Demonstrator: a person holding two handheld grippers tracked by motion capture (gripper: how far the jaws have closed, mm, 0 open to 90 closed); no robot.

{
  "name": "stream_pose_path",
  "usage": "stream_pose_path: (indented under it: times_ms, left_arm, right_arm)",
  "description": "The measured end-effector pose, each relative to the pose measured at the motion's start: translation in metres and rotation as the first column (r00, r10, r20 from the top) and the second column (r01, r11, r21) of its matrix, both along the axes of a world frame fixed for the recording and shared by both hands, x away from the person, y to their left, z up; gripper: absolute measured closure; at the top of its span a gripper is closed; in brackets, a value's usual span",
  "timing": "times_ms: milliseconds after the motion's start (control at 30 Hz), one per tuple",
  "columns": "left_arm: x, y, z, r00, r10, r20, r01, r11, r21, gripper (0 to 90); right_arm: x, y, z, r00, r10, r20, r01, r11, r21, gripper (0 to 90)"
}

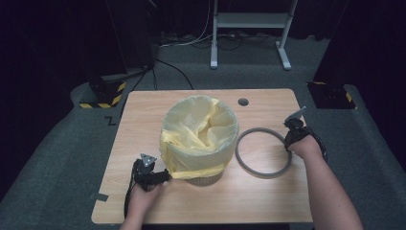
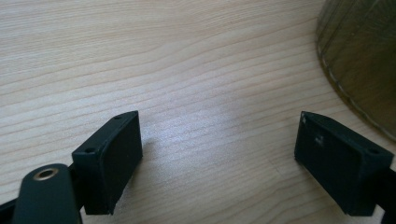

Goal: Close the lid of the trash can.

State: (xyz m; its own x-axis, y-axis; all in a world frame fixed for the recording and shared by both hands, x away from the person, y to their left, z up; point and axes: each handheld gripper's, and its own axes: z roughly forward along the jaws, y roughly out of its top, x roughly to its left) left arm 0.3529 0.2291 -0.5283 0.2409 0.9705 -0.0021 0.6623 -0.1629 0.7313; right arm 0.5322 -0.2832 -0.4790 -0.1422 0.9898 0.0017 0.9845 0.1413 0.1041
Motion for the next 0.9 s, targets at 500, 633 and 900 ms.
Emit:
stream_pose_path:
  times_ms: [500, 633, 900]
  left_arm:
    - [-0.001, -0.001, 0.000, 1.0000, 0.001, 0.005, -0.001, 1.0000, -0.003, 16.4]
    - [-0.001, 0.000, 0.000, 1.0000, 0.001, 0.007, -0.001, 1.0000, -0.001, 16.8]
    - [-0.002, 0.000, 0.000, 1.0000, 0.006, 0.008, -0.006, 1.0000, -0.006, 19.5]
  right_arm:
    - [-0.028, -0.017, 0.025, 0.9984, -0.057, 0.002, 0.055, 0.966, 0.252, 83.9]
    - [-0.032, -0.019, 0.032, 0.9985, -0.054, 0.008, 0.050, 0.960, 0.277, 84.0]
    - [-0.036, -0.025, 0.047, 0.9967, -0.068, 0.045, 0.051, 0.950, 0.308, 84.1]
